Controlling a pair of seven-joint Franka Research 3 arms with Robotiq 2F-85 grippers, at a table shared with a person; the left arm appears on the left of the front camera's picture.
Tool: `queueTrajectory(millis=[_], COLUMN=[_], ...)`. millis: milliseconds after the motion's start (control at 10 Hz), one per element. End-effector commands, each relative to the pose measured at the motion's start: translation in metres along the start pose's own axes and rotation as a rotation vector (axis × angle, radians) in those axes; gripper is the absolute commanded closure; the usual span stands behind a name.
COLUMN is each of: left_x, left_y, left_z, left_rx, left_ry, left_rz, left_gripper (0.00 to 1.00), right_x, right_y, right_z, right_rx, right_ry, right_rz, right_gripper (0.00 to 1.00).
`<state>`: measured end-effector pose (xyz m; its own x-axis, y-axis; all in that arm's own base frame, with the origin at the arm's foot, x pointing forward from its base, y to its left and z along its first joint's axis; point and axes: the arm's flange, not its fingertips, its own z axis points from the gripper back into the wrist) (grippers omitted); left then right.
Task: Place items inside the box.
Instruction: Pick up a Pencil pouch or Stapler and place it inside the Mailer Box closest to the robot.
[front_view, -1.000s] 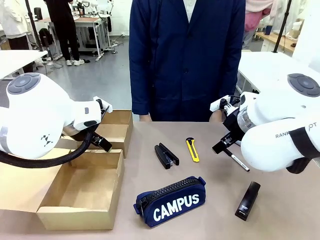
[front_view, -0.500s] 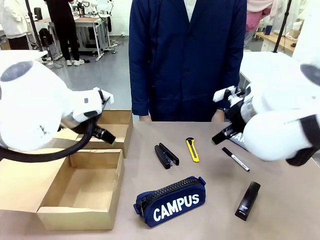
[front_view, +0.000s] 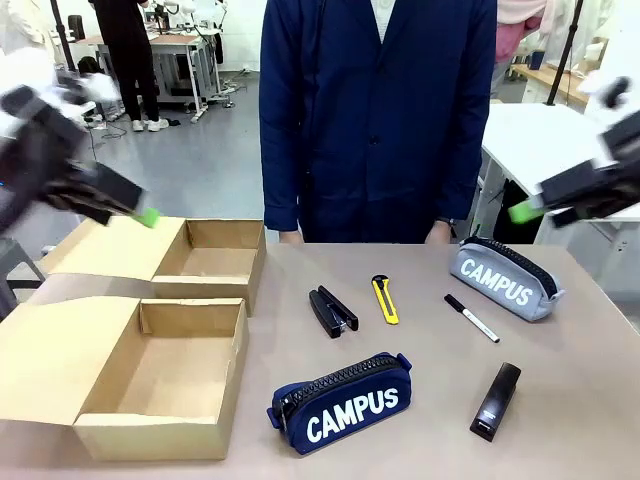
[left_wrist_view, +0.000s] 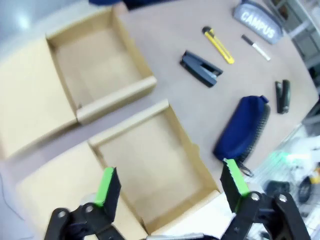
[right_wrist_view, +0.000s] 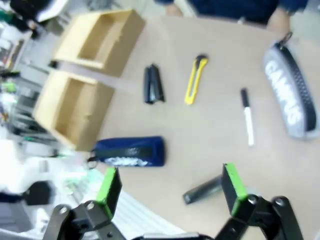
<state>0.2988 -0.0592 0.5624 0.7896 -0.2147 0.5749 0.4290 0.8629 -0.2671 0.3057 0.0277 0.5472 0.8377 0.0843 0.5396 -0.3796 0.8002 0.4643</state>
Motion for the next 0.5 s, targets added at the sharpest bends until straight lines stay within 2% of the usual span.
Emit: queueTrajectory(millis=[0, 100, 200, 400], left_x=[-0.031, -0.054, -0.082, -0.138], left_y=[0.086, 0.141, 0.189, 0.246], left_z=[0.036, 0.048, 0.053, 0.053], left_rx=[-0.176, -0.261, -0.279, -0.369], left_ry=[-0.074, -0.168, -0.268, -0.402], left_rz=[0.24, 0.43, 0.662, 0.902], left_gripper=[0.0, 0.0, 0.0, 0.0], right_x=[-0.089, -0.123, -0.154, -0.2], right_y=[-0.076, -0.118, -0.157, -0.206], right_z=[0.061, 0.091, 0.107, 0.113], right_rx=[0.144, 0.218, 0.266, 0.283], right_ry=[-0.192, -0.347, -0.476, -0.588], right_rz=[-0.269, -0.388, -0.534, -0.748], right_gripper=[0.0, 0.0, 0.0, 0.0])
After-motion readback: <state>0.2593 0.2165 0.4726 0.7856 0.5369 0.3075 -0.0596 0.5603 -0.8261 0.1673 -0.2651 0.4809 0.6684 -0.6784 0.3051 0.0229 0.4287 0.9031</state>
